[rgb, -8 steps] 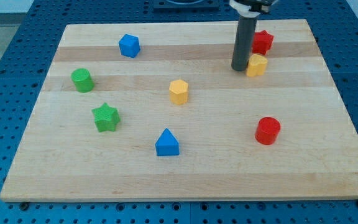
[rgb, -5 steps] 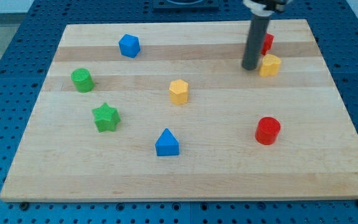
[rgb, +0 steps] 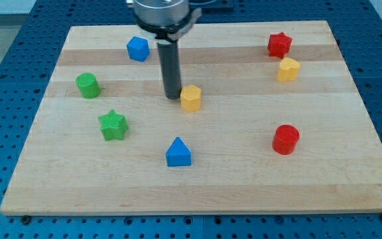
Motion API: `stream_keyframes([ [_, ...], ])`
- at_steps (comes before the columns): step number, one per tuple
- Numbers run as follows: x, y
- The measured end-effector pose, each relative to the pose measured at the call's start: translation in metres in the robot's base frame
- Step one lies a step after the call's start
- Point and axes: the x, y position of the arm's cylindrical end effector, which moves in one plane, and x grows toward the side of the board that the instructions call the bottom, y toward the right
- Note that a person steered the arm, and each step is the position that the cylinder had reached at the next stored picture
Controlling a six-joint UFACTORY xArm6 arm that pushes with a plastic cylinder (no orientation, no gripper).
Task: Push the yellow hexagon to the bottom of the yellow heart
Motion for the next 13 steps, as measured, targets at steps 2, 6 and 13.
stream_keyframes([
  [2, 0.032, 0.010],
  [6, 0.044, 0.049],
  [13, 0.024, 0.137],
])
